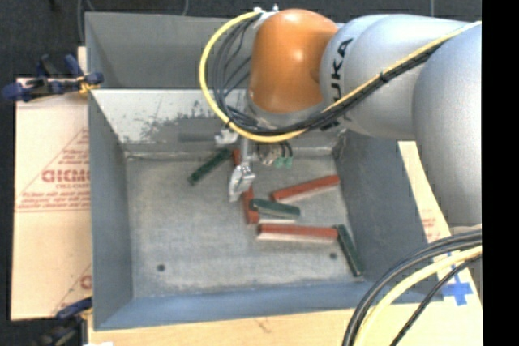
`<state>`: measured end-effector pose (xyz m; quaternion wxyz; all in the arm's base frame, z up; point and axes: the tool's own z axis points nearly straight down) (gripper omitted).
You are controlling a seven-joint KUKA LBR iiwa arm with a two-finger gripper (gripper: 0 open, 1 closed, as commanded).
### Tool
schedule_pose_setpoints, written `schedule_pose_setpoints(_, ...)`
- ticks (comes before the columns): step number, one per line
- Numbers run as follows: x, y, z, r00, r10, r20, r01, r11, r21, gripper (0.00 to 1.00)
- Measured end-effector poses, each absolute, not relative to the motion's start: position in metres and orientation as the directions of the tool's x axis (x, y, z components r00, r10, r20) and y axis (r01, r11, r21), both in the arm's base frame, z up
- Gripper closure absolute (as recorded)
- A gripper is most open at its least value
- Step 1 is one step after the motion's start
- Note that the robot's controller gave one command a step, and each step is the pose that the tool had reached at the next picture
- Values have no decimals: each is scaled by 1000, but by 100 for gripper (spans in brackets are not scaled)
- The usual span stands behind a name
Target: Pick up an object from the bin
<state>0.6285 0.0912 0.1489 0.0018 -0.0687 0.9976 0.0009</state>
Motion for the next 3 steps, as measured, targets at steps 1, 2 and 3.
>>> schedule_pose_setpoints(1, 644, 116, 81, -998, -56, -11, -56, 998, 2, 100)
schedule_pose_setpoints(2, 644, 116, 81, -998, -55, -11, -55, 998, 3, 100)
schedule_pose_setpoints(3, 604, 91, 284, -980, -199, -7, -199, 980, -2, 100)
